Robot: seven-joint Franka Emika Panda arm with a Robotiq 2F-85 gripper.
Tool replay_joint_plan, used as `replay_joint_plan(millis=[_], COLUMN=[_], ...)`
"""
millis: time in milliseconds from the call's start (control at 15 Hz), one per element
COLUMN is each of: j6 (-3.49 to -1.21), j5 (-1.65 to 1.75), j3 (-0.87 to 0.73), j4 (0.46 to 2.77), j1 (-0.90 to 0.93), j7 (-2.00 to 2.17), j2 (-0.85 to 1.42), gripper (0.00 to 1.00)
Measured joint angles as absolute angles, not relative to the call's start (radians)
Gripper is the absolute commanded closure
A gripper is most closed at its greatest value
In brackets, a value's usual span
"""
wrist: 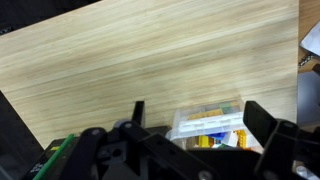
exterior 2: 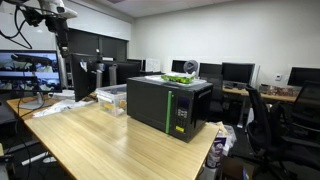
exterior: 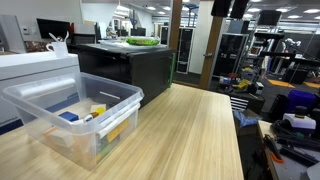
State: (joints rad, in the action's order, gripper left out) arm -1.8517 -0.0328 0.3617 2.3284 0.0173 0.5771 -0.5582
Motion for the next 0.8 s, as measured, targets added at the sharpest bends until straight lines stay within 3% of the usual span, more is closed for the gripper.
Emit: replay_joint_plan(millis=[400,800], j6=[-1.840,-1.784], j5=[0.003,0.077], j3=[0.309,0.014], j4=[2.329,2.244], j1=[0.019,-0.002], j7=[0.510,0.093], j2=[-0.553,-0.475], gripper=[0.00,0.00])
